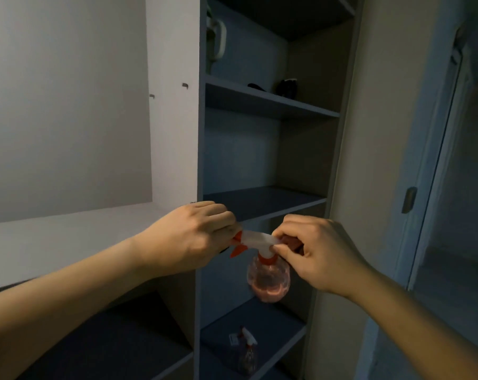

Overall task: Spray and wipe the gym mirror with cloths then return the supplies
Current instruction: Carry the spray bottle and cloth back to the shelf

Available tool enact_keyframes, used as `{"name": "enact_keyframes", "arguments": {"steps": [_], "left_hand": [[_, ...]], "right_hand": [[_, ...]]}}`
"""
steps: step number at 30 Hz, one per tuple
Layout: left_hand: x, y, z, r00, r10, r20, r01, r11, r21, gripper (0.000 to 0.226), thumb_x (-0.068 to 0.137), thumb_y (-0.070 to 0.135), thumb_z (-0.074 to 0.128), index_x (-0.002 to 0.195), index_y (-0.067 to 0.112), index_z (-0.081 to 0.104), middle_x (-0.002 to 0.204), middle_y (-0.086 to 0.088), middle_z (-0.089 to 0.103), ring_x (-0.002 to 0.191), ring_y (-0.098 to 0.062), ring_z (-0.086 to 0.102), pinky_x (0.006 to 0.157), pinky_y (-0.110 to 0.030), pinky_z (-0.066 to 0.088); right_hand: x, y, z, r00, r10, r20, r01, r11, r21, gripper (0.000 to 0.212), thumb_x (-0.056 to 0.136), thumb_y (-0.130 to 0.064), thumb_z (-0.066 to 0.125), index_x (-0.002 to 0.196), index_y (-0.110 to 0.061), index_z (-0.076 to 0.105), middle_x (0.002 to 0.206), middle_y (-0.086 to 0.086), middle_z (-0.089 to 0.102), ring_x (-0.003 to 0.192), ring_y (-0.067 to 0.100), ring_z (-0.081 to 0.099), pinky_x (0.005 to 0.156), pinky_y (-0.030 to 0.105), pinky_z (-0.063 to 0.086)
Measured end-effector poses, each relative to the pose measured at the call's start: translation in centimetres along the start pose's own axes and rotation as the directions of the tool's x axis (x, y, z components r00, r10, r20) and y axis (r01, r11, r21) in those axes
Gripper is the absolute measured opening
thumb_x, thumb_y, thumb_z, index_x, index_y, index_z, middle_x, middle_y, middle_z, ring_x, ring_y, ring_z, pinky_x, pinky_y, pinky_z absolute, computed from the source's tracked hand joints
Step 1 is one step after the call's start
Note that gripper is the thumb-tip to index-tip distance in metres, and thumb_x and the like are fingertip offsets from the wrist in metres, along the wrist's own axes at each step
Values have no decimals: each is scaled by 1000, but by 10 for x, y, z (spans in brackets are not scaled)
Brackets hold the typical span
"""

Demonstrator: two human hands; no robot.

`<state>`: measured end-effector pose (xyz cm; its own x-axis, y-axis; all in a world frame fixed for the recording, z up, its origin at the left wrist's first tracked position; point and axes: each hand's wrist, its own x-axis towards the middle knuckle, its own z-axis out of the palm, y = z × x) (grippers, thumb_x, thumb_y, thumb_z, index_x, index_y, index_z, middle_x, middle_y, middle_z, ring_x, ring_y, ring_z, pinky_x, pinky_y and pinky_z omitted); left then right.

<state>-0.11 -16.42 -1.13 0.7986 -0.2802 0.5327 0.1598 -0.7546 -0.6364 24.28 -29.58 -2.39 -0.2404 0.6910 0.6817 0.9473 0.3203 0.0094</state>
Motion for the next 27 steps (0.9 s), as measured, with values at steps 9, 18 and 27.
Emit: {"name": "enact_keyframes", "arguments": {"steps": [9, 18, 27], "left_hand": [[-23, -52, -17, 611, -781, -129, 722, 616, -314, 29, 102, 35, 64, 117, 13, 75, 91, 2, 75, 78, -21, 70, 75, -38, 60], [-44, -62, -8, 133, -959, 250, 857, -15, -515, 19, 96, 11, 56, 112, 17, 64, 96, -7, 68, 72, -28, 67, 59, -36, 54], [-57, -61, 11, 70, -923, 379, 842, -149, -518, 36, 94, -4, 54, 122, 20, 57, 102, 2, 63, 84, -30, 69, 81, -51, 59]], "right_hand": [[99, 11, 33, 896, 399, -194, -380, 916, 129, 15, 86, -38, 76, 82, -24, 75, 77, -7, 72, 76, 18, 68, 68, 37, 54], [193, 25, 86, 852, 480, -209, -512, 846, -146, 22, 99, -35, 64, 97, -15, 73, 88, 2, 71, 74, 18, 62, 55, 27, 42], [223, 41, 137, 774, 592, -224, -624, 773, -114, 20, 99, -33, 66, 103, -14, 69, 89, 4, 69, 84, 23, 69, 73, 39, 60]]}}
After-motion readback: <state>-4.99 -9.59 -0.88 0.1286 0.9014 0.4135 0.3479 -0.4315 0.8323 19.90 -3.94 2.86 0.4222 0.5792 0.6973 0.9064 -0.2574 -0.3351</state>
